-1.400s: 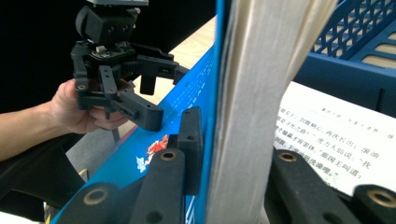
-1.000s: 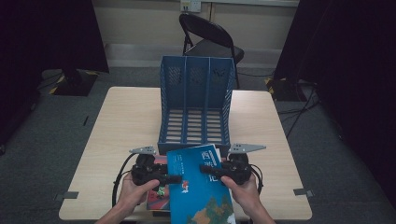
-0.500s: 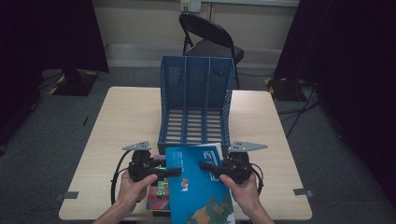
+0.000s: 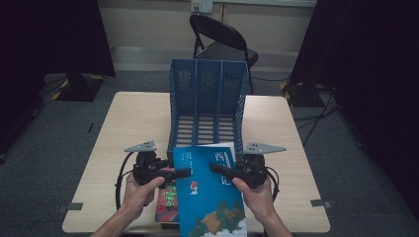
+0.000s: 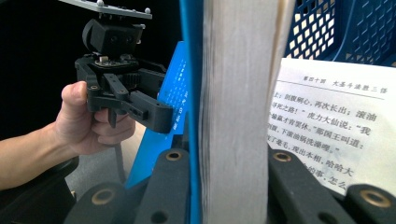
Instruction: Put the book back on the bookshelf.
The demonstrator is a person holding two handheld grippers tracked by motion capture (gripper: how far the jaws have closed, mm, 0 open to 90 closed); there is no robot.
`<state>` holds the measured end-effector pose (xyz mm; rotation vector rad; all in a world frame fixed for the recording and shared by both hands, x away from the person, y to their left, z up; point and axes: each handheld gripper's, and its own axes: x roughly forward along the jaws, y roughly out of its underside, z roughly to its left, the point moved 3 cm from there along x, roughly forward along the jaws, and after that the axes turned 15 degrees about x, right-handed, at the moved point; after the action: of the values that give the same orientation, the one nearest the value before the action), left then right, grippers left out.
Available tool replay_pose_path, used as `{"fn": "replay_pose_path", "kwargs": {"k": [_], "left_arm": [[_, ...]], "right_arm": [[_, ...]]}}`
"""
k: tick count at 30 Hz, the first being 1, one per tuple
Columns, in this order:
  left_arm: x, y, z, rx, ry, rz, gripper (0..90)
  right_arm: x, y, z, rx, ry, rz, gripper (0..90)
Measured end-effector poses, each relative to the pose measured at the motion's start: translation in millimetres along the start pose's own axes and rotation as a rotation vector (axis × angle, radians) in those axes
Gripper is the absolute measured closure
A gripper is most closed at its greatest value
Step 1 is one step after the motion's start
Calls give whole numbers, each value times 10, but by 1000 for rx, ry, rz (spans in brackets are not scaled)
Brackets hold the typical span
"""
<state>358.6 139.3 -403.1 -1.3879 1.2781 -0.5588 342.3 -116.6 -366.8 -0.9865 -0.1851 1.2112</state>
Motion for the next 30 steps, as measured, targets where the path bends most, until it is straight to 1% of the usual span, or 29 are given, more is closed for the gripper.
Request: {"fn": "replay_pose_path", "kwargs": {"k": [2, 3, 4, 5, 6, 7, 8, 9, 11, 12, 13, 14, 16, 18, 19, 20, 21, 22, 23, 24, 25, 27, 28, 29, 30], "left_arm": [[-14, -30, 6, 2, 2, -11, 385], [-25, -49, 10, -11, 6, -27, 397], [-42, -67, 13, -8, 12, -39, 413], [-66, -88, 11, -18, 34, -70, 430], [-98, -115, 2, -31, 60, -107, 468], [-127, -163, -33, -5, 50, -103, 492], [-127, -163, -33, -5, 50, -103, 490], [-146, -239, -90, 39, 8, -82, 490], [-164, -270, -84, 27, 12, -104, 507], [-172, -286, -78, 30, 10, -108, 515], [-180, -307, -76, 33, 3, -105, 518], [-190, -322, -74, 39, -1, -106, 520], [-212, -361, -62, 45, -5, -113, 530], [-231, -439, -34, 79, -12, -108, 534], [-247, -489, -14, 83, -13, -105, 536], [-270, -539, -1, 79, -16, -117, 545], [-297, -596, 4, 86, -17, -128, 558], [-324, -660, -12, 101, -26, -137, 565], [-358, -731, -30, 122, -42, -140, 571], [-381, -781, -38, 138, -48, -146, 578], [-398, -811, -45, 146, -53, -149, 585], [-432, -842, -72, 178, -55, -155, 594], [-435, -822, -89, 193, -53, -150, 598], [-426, -767, -129, 224, -56, -153, 600], [-426, -767, -129, 224, -56, -153, 601]], "right_arm": [[-4, -24, 16, -4, 0, -5, 778], [-8, -36, 26, -3, 1, -9, 778], [-11, -51, 35, -9, -1, -14, 778], [-21, -67, 44, -12, -5, -18, 779], [-32, -84, 57, -13, -12, -24, 779], [-50, -105, 66, -16, -30, -27, 779], [-50, -105, 66, -16, -30, -27, 779], [-66, -151, 85, -18, -41, -37, 780], [-62, -178, 84, -10, -44, -46, 780], [-60, -194, 88, -12, -50, -48, 780], [-56, -209, 100, -19, -44, -49, 780], [-50, -231, 126, -26, -27, -44, 780], [-46, -269, 158, -39, -20, -42, 780], [-40, -325, 191, -56, -9, -43, 781], [-36, -360, 211, -69, -3, -45, 781], [-35, -392, 240, -78, 2, -55, 781], [-41, -422, 278, -96, 3, -75, 781], [-54, -455, 313, -118, -5, -93, 781], [-65, -493, 335, -125, -15, -106, 781], [-72, -539, 356, -123, -25, -118, 780], [-76, -568, 370, -138, -26, -130, 780], [-80, -582, 396, -165, -34, -148, 779], [-76, -570, 392, -174, -33, -144, 778], [-65, -542, 371, -179, -30, -129, 776], [-65, -542, 371, -179, -30, -129, 776]]}}
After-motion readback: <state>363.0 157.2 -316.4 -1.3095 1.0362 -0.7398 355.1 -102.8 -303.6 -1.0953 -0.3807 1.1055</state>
